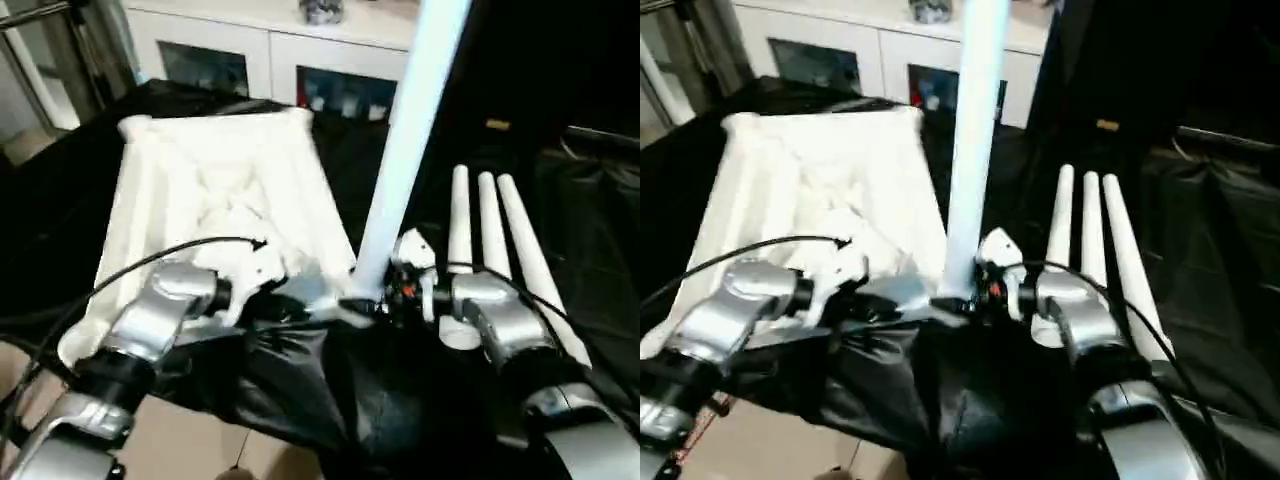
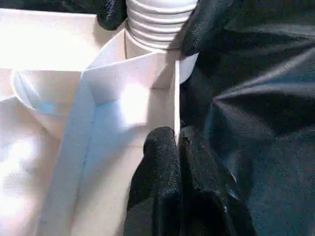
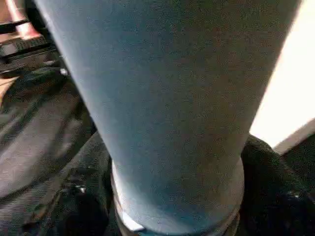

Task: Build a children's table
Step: Rotate leg to tighten

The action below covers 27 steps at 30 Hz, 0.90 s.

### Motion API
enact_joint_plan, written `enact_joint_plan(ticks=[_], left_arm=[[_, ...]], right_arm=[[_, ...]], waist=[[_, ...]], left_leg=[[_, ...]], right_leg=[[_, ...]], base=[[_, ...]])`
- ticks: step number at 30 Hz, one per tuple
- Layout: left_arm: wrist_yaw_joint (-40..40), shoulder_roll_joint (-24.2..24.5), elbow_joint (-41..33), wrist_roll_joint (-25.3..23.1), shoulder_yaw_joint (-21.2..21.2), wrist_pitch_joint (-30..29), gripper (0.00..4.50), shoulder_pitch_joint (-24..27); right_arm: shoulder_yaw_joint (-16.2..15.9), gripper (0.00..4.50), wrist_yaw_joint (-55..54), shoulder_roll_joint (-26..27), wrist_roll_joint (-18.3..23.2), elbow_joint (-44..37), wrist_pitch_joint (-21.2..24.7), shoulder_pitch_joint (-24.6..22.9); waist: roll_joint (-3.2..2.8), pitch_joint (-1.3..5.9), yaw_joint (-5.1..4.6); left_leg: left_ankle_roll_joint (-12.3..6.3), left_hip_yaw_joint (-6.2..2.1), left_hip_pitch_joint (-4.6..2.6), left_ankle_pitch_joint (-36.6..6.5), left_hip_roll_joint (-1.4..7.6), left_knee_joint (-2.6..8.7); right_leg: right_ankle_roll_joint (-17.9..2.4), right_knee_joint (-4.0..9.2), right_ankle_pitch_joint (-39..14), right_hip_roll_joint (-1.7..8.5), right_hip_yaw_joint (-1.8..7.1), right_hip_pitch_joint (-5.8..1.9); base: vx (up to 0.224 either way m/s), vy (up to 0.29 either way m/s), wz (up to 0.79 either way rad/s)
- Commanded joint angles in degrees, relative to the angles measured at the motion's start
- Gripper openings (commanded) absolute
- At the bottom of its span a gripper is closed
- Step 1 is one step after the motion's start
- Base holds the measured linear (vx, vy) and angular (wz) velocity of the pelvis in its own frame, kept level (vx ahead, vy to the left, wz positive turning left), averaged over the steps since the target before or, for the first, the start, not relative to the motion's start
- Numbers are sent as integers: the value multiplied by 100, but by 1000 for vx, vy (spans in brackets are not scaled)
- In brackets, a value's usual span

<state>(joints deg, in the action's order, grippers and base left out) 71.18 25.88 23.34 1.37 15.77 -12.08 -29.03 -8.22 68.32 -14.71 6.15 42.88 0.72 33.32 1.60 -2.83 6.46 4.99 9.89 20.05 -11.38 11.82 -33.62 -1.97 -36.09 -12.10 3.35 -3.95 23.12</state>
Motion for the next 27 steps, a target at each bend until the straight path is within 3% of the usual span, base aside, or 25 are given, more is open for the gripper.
enact_joint_plan(ticks=[1,8,10,11,14,16,21,23,27], left_arm=[[78,-50,-199,105,87,72,0,21],[-171,-172,-110,86,12,31,0,-31],[-889,-530,127,-40,-116,-99,0,-213],[-1390,-768,291,-120,-196,-236,0,-354],[-2129,-1139,557,-213,-324,-452,0,-590],[-2839,-1520,838,-259,-465,-608,0,-838],[-3153,-1772,923,-249,-508,-671,0,-956],[-3164,-1832,925,-268,-492,-656,0,-965],[-2781,-1762,739,-279,-326,-502,0,-836]], right_arm=[[-130,285,177,85,45,-139,148,-90],[-155,278,-147,230,-50,-116,202,-132],[42,277,-1511,508,-301,474,194,121],[181,277,-2318,676,-384,824,225,286],[406,276,-3346,944,-380,1264,357,507],[614,276,-4124,1236,-273,1512,555,644],[650,276,-4561,1448,-276,1685,592,736],[667,331,-4588,1523,-301,1781,500,788],[666,371,-4515,1561,-405,1922,202,922]], waist=[[-29,338,1],[-18,339,1],[-14,329,-24],[-31,311,-50],[-27,315,-114],[-20,314,-120],[-16,351,-97],[-20,348,-96],[-27,331,-109]], left_leg=[[-339,-7,-5,-584,186,362],[-282,-16,5,-474,178,366],[-230,-17,-1,-545,173,377],[-103,-18,-22,-650,163,396],[157,-35,-49,-905,154,418],[97,-23,-30,-907,135,406],[-79,-27,16,-603,131,386],[-112,-25,20,-592,130,385],[-117,-27,9,-758,143,398]], right_leg=[[-1363,374,-195,476,308,-340],[-1302,373,-216,483,311,-343],[-1270,396,-378,483,315,-333],[-1250,433,-642,487,318,-308],[-1115,492,-1229,504,330,-310],[-1062,502,-1170,490,341,-308],[-1076,439,-581,481,323,-342],[-1086,439,-521,479,320,-345],[-1093,470,-766,493,317,-329]], base=[[0,0,0],[0,0,0],[0,0,0],[0,0,0],[0,0,0],[0,0,0],[0,0,0],[0,0,0],[0,0,0]])
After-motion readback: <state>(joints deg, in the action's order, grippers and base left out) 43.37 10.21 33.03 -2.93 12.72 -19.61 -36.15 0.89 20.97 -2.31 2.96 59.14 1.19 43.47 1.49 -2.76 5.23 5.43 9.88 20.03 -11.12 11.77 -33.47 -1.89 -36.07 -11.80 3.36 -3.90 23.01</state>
